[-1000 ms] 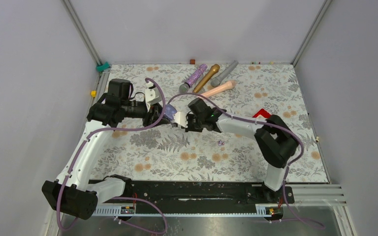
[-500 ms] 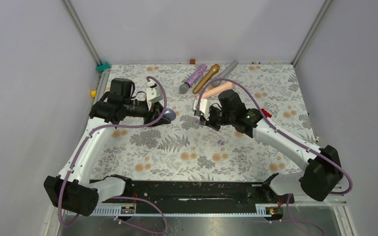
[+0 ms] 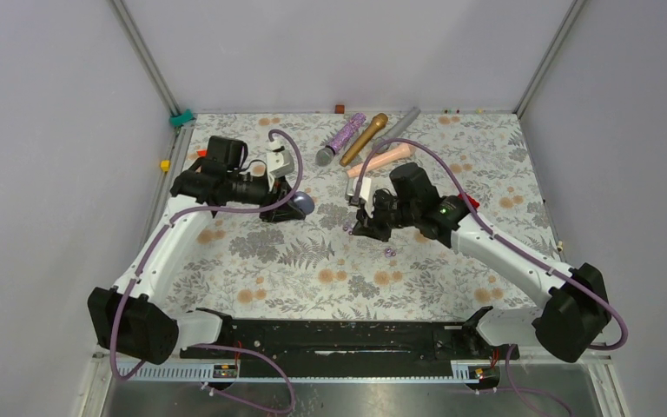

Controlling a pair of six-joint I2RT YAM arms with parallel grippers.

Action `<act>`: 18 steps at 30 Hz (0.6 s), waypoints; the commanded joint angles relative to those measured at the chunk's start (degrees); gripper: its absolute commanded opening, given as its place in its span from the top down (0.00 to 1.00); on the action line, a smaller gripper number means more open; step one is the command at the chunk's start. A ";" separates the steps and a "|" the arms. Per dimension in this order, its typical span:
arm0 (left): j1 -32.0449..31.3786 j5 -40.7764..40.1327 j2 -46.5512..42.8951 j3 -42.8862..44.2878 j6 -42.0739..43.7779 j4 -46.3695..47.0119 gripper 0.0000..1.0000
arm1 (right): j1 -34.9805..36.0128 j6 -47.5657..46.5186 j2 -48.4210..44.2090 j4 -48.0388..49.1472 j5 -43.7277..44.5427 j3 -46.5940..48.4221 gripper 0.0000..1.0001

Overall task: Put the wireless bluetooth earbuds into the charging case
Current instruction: Place the earbud at the center of the board.

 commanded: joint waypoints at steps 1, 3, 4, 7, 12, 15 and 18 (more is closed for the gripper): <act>-0.27 3.33 0.96 1.47 -0.49 1.50 1.00 | -0.75 2.93 1.51 0.48 -2.98 -0.44 0.98; -0.22 3.96 0.73 1.45 -0.50 1.50 1.00 | -1.38 3.96 5.18 -0.38 -3.26 -0.40 0.98; -0.26 4.18 0.54 1.42 -0.51 1.50 1.00 | -1.88 5.13 7.05 -0.76 -3.81 -0.22 0.98; -0.27 4.51 0.39 1.02 -0.34 1.50 1.00 | -3.53 9.17 13.50 -2.55 -6.58 1.58 0.98; -0.29 4.90 0.48 0.84 -0.23 1.50 1.00 | -5.45 13.17 23.01 -6.61 -10.87 6.05 0.98; -0.35 5.35 0.55 0.91 -0.23 1.50 1.00 | -5.59 14.32 27.14 -8.50 -12.53 8.21 0.98; -0.41 5.49 0.74 0.93 -0.25 1.50 1.00 | -5.75 14.79 29.77 -9.76 -12.86 9.82 0.97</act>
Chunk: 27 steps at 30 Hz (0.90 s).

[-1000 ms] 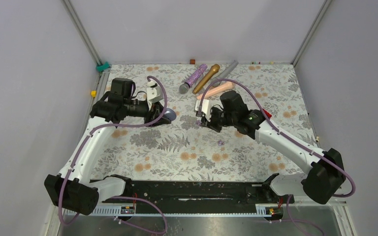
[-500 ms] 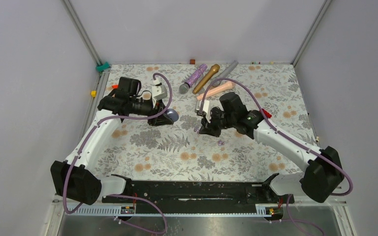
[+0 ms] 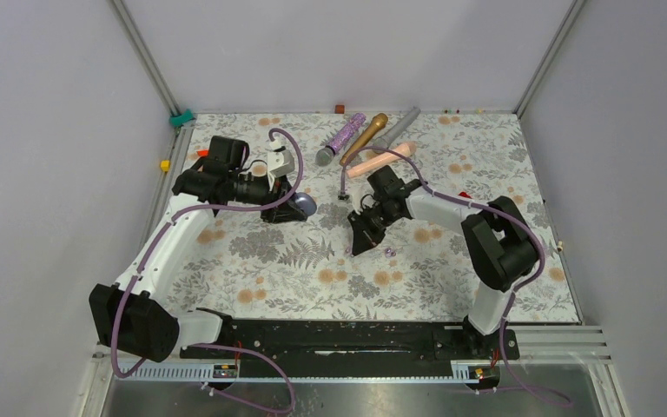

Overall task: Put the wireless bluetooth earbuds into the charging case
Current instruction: Place the earbud at the center of the board.

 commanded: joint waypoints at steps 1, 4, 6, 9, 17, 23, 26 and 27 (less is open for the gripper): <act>-0.39 3.16 -0.47 0.95 0.03 1.49 1.00 | -0.39 2.45 2.37 -3.23 -3.62 4.43 0.97; -0.48 3.15 -0.28 0.97 0.09 1.52 1.00 | -0.46 1.99 3.43 -3.76 -0.57 4.82 0.95; -0.65 3.07 -0.11 1.01 -0.04 1.50 1.00 | -0.51 1.81 4.39 -4.18 1.62 5.13 0.94; -0.96 3.00 0.24 1.18 -0.08 1.50 1.00 | -0.56 1.67 5.64 -4.63 3.91 5.78 0.93; -1.51 2.44 0.92 1.43 -0.16 1.50 1.00 | -0.57 2.81 7.48 -5.88 6.74 8.00 0.85; -1.95 1.99 0.97 1.45 -0.22 1.46 1.00 | -0.56 1.86 4.38 -7.20 8.60 8.46 0.74; -2.28 1.82 0.98 1.66 -0.25 1.50 1.00 | -0.68 1.43 2.85 -7.70 10.14 8.52 0.73; -2.32 1.69 1.09 1.70 -0.27 1.49 1.00 | -0.74 1.13 2.43 -8.33 10.06 8.89 0.72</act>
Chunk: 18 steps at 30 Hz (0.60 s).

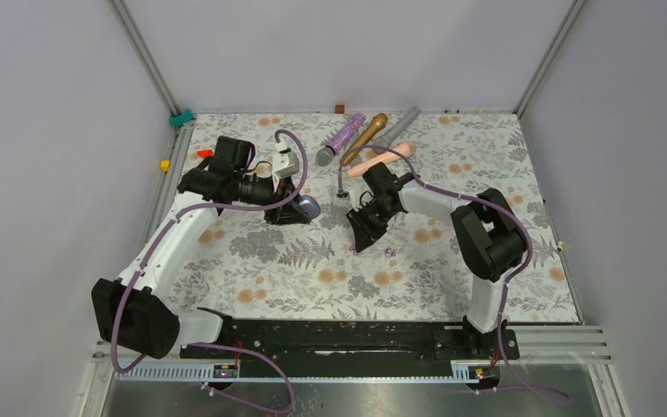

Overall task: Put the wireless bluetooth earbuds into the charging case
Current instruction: Place the earbud at the center of the board.

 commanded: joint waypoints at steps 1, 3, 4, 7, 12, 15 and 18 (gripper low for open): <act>-0.57 1.15 -0.11 1.74 0.13 1.50 1.00 | -0.54 -1.40 -4.92 -3.49 1.73 2.71 0.72; -0.69 0.87 -0.25 1.72 0.11 1.46 1.00 | -0.66 -2.29 -7.31 -5.19 2.00 3.46 0.71; -0.75 0.79 -0.27 1.67 0.05 1.50 1.00 | -0.75 -2.81 -9.00 -5.33 2.39 3.70 0.71; -0.92 0.44 -0.42 1.62 0.25 1.50 1.00 | -0.80 -5.31 -15.63 -5.28 4.40 3.83 0.65; -1.32 0.33 -0.30 1.93 0.13 1.50 1.00 | -0.80 -7.28 -27.41 -3.74 6.50 5.24 0.02; -1.52 0.51 -0.42 1.89 0.36 1.50 1.00 | -0.80 -1.70 -32.33 1.75 13.17 2.63 0.01; -1.79 0.69 -0.45 1.85 0.43 1.45 1.00 | -0.77 -1.92 -32.58 0.36 9.46 2.93 0.00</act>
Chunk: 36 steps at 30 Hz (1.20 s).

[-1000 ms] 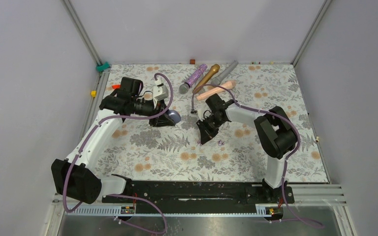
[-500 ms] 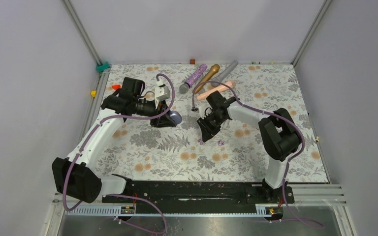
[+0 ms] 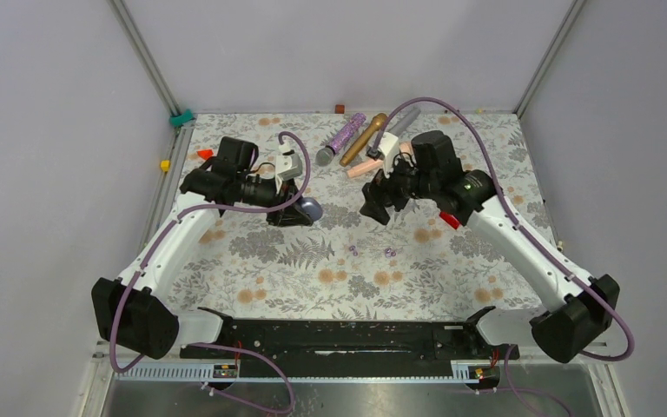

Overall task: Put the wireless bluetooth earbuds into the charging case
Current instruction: Place the earbud at the center of the board, then open the charging case.

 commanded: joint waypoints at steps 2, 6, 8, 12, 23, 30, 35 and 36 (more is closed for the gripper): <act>-0.70 1.11 -0.51 1.58 0.50 1.48 0.99 | -0.24 -0.44 0.69 -3.15 -8.88 2.29 0.01; -1.15 0.51 -0.52 1.36 0.61 1.48 0.99 | 0.26 3.83 -4.95 6.32 -13.21 -3.24 0.01; -1.44 0.40 -0.50 1.36 0.65 1.48 0.99 | 0.47 4.26 -7.77 11.55 -12.35 -6.88 0.00; -2.54 0.47 0.49 1.23 0.95 1.48 0.99 | 1.71 6.62 -6.78 12.74 -9.99 -6.61 0.01; -8.95 0.53 5.53 3.15 3.72 -2.42 0.99 | 10.09 8.04 -1.23 13.30 -4.13 -2.93 0.01; -10.92 1.58 6.08 4.19 6.33 -5.31 0.99 | 10.64 7.21 -0.77 16.53 0.80 -5.91 0.00; -10.92 2.44 5.73 4.31 8.26 -7.21 0.99 | 10.67 3.20 -2.44 16.76 5.12 -7.55 0.00; -10.92 2.52 5.64 4.33 8.65 -7.46 0.99 | 10.61 2.49 -2.93 16.52 6.77 -7.57 0.00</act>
